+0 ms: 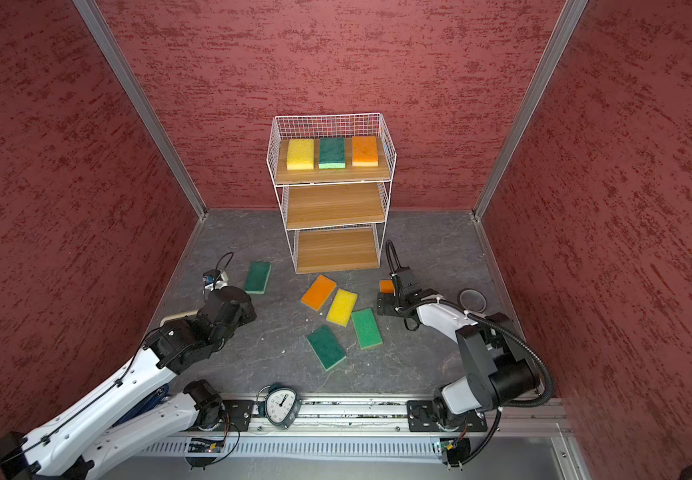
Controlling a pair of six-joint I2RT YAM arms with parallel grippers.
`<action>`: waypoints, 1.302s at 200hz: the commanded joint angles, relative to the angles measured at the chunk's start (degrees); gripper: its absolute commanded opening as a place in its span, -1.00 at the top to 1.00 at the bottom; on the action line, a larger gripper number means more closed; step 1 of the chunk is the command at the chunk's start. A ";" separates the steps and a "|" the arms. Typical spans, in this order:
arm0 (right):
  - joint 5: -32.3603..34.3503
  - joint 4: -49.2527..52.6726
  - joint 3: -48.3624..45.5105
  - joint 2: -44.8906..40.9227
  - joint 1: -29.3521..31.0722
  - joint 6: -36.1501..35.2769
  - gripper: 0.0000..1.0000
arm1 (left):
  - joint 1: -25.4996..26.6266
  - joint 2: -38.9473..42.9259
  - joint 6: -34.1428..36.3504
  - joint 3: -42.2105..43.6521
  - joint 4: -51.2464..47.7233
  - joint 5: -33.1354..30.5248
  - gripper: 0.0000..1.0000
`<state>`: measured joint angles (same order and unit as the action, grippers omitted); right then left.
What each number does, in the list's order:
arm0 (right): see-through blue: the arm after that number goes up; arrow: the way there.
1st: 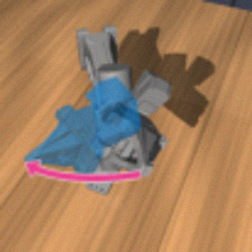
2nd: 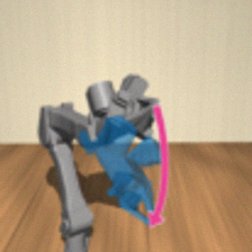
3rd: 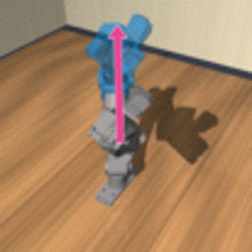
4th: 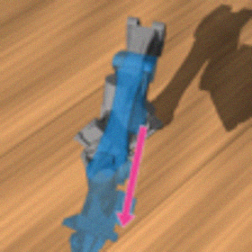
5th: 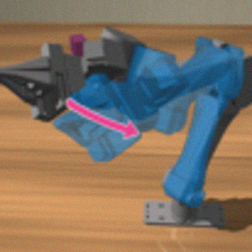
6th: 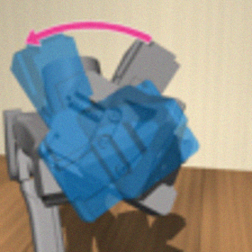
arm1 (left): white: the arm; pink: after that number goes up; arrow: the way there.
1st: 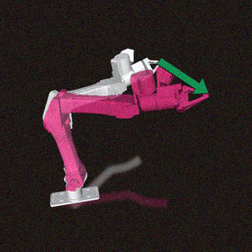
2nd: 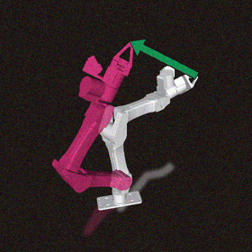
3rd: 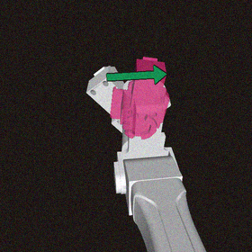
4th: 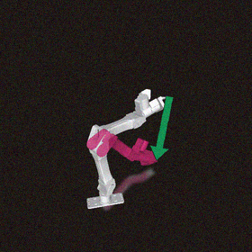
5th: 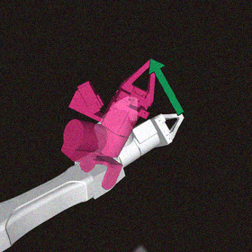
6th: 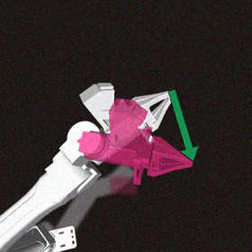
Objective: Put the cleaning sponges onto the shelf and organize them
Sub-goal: 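Close the right gripper on the orange sponge's end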
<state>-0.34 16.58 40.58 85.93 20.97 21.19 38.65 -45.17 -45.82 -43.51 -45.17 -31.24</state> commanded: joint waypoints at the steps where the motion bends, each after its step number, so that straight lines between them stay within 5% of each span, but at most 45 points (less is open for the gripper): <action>1: 2.89 0.28 1.96 1.50 0.89 0.50 -0.89 | 0.19 -0.10 -0.18 -0.67 0.38 -1.01 0.35; 131: 6.89 2.15 3.37 5.62 3.02 2.93 -0.64 | 0.17 0.41 -0.51 -0.22 0.17 -0.74 0.36; 189: 5.81 2.27 2.96 5.63 3.98 3.33 -0.23 | 0.19 2.11 -1.09 0.38 -0.53 -0.75 0.36; 260: 4.21 3.45 3.67 -1.99 4.64 4.38 -0.21 | 0.12 2.54 -0.26 0.74 -0.15 -0.95 0.35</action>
<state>5.13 18.68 43.57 87.72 25.10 24.62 38.65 -42.37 -46.57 -43.27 -45.43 -31.64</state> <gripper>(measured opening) 0.611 0.323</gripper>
